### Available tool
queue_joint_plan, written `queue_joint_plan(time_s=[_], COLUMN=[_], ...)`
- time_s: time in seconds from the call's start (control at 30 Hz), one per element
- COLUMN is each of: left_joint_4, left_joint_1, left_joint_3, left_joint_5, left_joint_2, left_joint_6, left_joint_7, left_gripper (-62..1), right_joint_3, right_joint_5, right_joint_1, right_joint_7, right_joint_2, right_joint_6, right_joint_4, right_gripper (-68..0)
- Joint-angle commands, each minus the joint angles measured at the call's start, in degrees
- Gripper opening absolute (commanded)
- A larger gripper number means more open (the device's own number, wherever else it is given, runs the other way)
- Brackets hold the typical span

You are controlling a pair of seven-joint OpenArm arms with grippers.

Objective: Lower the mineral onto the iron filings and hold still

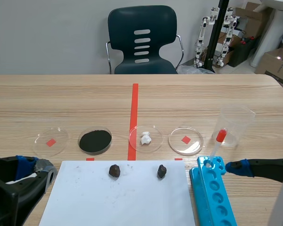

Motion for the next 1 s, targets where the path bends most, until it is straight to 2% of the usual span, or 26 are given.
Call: queue_joint_plan(time_s=[0.0,0.1,0.97], left_joint_4=[0.81,0.81,0.81], left_joint_1=[-0.15,-0.15,-0.28], left_joint_3=[-0.15,-0.15,-0.15], left_joint_5=[-0.2,-0.2,-0.17], left_joint_2=[0.09,0.09,0.09], left_joint_6=[0.31,0.31,0.31], left_joint_7=[-0.81,-0.81,-0.74], left_gripper=[-46.5,-49.4,-49.4], right_joint_3=[0.2,0.2,0.2], right_joint_5=[0.57,0.57,0.57], right_joint_1=[0.02,0.02,0.02], right_joint_7=[0.85,0.85,0.85], right_joint_2=[-0.02,-0.02,-0.02], right_joint_6=[-0.28,-0.28,-0.28], right_joint_4=[1.53,1.53,1.53], right_gripper=[-10.6,-10.6,-10.6])
